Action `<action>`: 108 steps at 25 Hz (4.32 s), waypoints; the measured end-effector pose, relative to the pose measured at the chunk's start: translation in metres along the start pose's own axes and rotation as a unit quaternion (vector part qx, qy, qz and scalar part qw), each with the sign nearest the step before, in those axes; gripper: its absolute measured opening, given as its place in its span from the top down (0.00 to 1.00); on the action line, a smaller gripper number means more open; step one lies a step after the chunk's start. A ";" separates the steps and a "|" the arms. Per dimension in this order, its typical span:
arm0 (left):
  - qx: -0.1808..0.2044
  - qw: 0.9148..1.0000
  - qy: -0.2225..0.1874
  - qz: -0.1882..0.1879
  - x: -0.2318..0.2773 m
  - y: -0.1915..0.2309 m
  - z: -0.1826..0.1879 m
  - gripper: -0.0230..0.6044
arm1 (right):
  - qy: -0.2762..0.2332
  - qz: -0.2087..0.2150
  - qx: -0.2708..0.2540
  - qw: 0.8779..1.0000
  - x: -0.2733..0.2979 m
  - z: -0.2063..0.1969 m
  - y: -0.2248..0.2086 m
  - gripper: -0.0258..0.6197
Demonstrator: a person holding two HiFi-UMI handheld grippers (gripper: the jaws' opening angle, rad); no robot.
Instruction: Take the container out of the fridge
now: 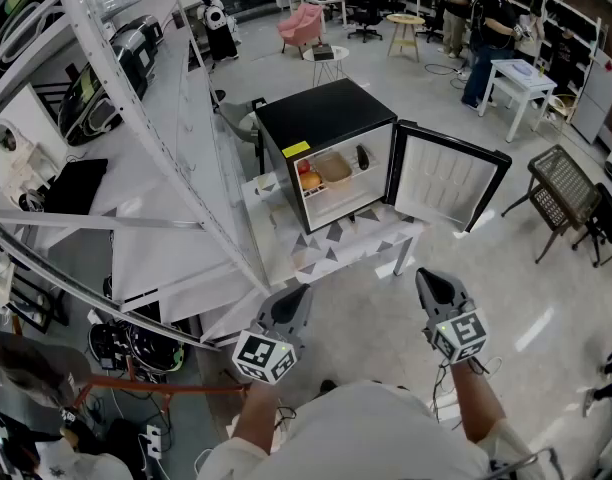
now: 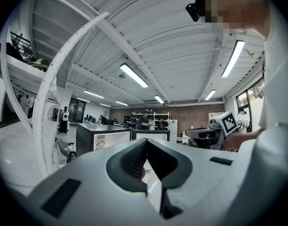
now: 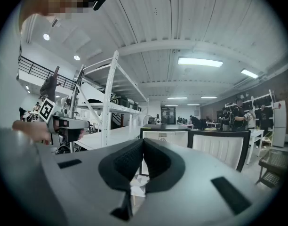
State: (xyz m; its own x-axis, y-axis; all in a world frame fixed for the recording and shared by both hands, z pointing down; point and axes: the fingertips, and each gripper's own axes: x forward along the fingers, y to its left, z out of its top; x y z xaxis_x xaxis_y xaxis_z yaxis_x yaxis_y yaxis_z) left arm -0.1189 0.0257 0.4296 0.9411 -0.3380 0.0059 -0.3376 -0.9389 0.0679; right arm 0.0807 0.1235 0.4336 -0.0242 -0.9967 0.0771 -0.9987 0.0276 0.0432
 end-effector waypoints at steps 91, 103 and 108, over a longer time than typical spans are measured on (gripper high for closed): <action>-0.044 0.994 0.062 0.082 0.170 0.038 -0.054 0.96 | 0.070 0.103 0.034 0.992 0.143 -0.063 -0.139 0.95; -0.052 0.994 0.060 0.069 0.196 0.091 -0.062 0.96 | 0.092 0.092 0.017 0.991 0.190 -0.069 -0.148 0.95; -0.056 0.995 0.060 0.061 0.204 0.125 -0.067 0.96 | 0.100 0.084 0.007 0.991 0.224 -0.069 -0.150 0.95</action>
State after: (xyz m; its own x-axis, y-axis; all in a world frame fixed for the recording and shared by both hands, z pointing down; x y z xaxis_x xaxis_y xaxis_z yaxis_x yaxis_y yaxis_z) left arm 0.0322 -0.1558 0.5063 0.8912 -0.4317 0.1392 -0.4510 -0.8763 0.1693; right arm 0.2283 -0.0985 0.5129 -0.1821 -0.9429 0.2790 -0.9819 0.1894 -0.0009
